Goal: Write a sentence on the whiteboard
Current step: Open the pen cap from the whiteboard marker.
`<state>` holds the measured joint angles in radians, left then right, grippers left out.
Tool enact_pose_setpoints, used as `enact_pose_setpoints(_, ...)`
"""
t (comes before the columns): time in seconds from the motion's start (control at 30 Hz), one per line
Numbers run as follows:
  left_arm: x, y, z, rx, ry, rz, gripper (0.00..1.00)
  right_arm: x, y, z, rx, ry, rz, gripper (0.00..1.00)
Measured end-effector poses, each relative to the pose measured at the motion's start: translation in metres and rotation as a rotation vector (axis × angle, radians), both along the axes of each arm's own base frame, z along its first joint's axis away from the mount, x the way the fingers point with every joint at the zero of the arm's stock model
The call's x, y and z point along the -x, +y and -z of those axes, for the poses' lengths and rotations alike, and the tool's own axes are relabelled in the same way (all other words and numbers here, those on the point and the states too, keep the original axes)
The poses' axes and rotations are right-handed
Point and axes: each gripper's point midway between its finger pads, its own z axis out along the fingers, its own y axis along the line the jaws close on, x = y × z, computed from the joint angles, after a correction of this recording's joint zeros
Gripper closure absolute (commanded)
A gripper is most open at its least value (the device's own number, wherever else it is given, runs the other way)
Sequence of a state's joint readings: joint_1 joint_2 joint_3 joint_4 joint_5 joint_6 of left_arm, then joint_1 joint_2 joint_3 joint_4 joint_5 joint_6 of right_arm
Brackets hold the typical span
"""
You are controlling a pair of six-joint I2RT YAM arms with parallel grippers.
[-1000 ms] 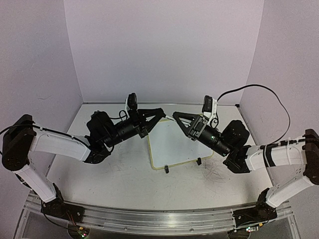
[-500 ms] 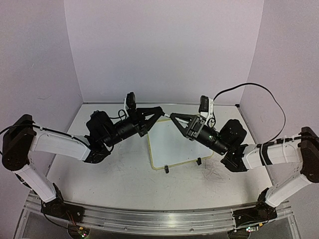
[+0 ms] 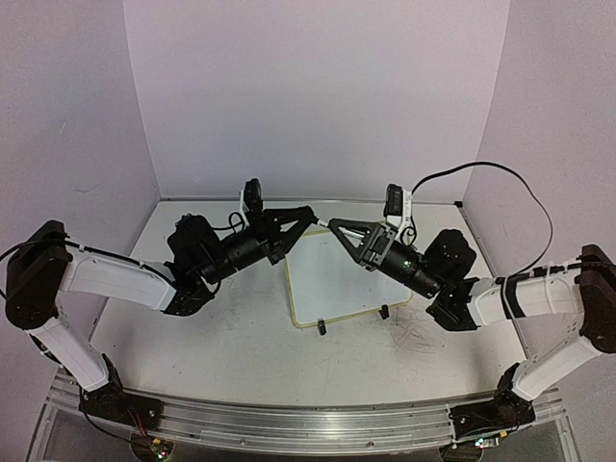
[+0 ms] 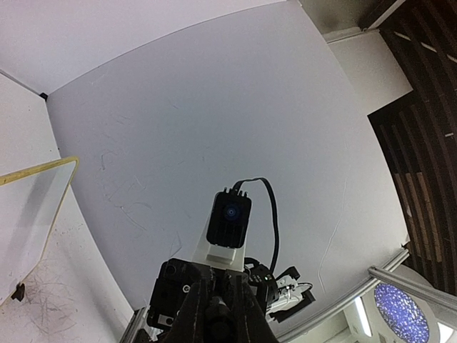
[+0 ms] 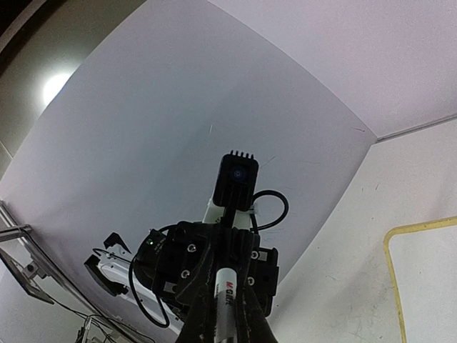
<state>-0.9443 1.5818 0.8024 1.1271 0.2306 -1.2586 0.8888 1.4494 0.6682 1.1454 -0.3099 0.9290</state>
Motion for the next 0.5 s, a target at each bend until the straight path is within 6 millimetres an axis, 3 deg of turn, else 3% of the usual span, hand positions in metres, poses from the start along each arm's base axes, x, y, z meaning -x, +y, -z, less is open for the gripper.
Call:
enact_pose_setpoints(0.13, 0.0, 0.001, 0.005, -0.01, 0.005, 0.0, 1.0, -0.001, -0.002, 0.005, 0.013, 0.005, -0.006, 1.0)
enact_pose_setpoints(0.3, 0.007, 0.01, 0.026, -0.06, 0.025, 0.03, 1.0, 0.015, -0.015, 0.026, 0.061, 0.026, -0.04, 1.0)
enact_pose_setpoints(0.5, -0.042, 0.102, 0.022, -0.045, 0.037, -0.202, 1.0, 0.014, -0.077, 0.018, 0.031, -0.013, 0.094, 1.0)
